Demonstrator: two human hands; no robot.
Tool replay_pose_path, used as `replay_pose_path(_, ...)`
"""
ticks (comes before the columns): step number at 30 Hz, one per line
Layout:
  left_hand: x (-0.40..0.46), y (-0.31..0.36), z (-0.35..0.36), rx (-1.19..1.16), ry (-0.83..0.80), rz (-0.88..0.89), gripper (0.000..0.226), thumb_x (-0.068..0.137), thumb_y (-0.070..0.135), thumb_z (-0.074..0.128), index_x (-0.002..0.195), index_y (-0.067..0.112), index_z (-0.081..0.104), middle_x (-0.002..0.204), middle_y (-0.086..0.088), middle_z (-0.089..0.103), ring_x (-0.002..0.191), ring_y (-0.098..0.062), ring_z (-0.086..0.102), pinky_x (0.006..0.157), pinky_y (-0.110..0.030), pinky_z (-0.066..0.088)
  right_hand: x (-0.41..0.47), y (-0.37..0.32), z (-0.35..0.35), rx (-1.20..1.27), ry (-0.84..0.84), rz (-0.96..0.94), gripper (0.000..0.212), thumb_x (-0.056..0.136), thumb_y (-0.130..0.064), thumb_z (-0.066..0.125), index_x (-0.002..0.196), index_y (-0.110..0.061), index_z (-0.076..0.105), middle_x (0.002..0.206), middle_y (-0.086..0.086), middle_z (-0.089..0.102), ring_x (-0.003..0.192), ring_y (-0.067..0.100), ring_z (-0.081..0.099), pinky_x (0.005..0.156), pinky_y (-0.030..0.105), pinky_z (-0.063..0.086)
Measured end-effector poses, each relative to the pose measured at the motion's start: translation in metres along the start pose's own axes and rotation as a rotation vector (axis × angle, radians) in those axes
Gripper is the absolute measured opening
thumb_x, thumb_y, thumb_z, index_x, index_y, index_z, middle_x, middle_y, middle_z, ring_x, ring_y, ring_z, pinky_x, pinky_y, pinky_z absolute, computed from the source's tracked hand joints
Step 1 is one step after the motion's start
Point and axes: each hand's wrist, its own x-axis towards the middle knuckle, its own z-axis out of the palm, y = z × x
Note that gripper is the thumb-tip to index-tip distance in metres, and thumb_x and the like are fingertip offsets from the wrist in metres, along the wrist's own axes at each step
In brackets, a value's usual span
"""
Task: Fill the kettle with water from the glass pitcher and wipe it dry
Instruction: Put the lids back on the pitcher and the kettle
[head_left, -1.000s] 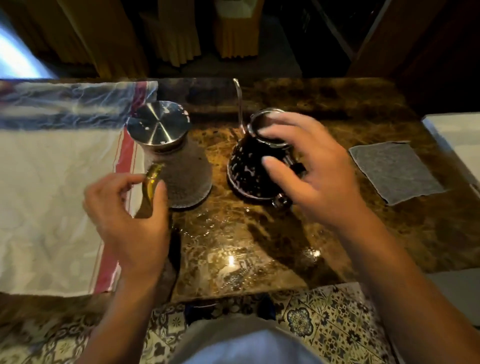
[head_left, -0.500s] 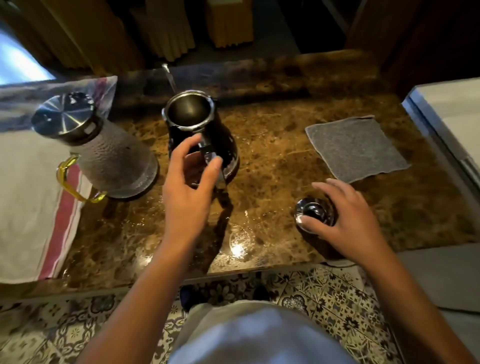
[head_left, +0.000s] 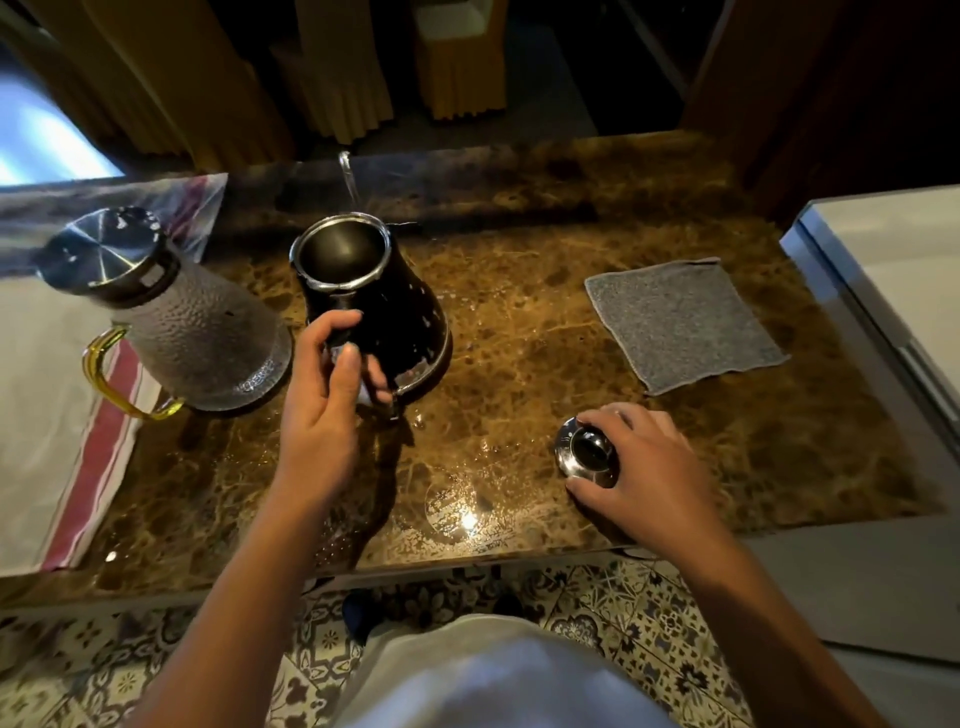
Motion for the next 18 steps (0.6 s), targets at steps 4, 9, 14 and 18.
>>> replay_pose_path(4, -0.001, -0.011, -0.022, 0.01, 0.018, 0.013, 0.032, 0.11, 0.038, 0.042, 0.14, 0.03, 0.048, 0.086, -0.001, 0.059, 0.074, -0.021, 0.06, 0.073, -0.032, 0.056, 0.006, -0.003, 0.002, -0.083, -0.018, 0.005, 0.08, 0.075, -0.059, 0.078, 0.146, -0.042, 0.045, 0.145, -0.01, 0.048, 0.131, 0.019, 0.045, 0.096, 0.037, 0.046)
replay_pose_path(9, 0.002, -0.013, -0.027, -0.032, 0.032, 0.002, 0.03, 0.108, 0.047, 0.042, 0.134, 0.035, 0.051, 0.077, -0.001, 0.055, 0.067, -0.02, 0.055, 0.067, -0.032, 0.052, 0.017, -0.009, -0.003, -0.007, -0.062, 0.01, 0.079, 0.073, -0.059, 0.079, 0.144, -0.04, 0.05, 0.138, -0.008, 0.05, 0.129, 0.018, 0.045, 0.095, 0.037, 0.05)
replay_pose_path(14, 0.006, -0.017, -0.021, -0.05, 0.054, 0.035, 0.025, 0.113, 0.032, 0.031, 0.127, 0.034, 0.051, 0.068, -0.005, 0.048, 0.057, -0.014, 0.05, 0.059, -0.027, 0.046, 0.034, -0.041, -0.025, 0.313, 0.011, -0.07, 0.073, 0.07, -0.054, 0.083, 0.138, -0.037, 0.059, 0.132, -0.008, 0.056, 0.122, 0.015, 0.055, 0.101, 0.039, 0.051)
replay_pose_path(18, 0.006, -0.016, -0.022, -0.089, 0.027, 0.011, 0.03, 0.111, 0.022, 0.028, 0.126, 0.033, 0.051, 0.067, -0.015, 0.044, 0.055, -0.014, 0.048, 0.057, -0.026, 0.044, 0.053, -0.081, -0.054, 0.559, 0.091, -0.225, 0.071, 0.068, -0.063, 0.078, 0.134, -0.048, 0.058, 0.131, -0.025, 0.055, 0.117, -0.009, 0.055, 0.093, 0.019, 0.046)
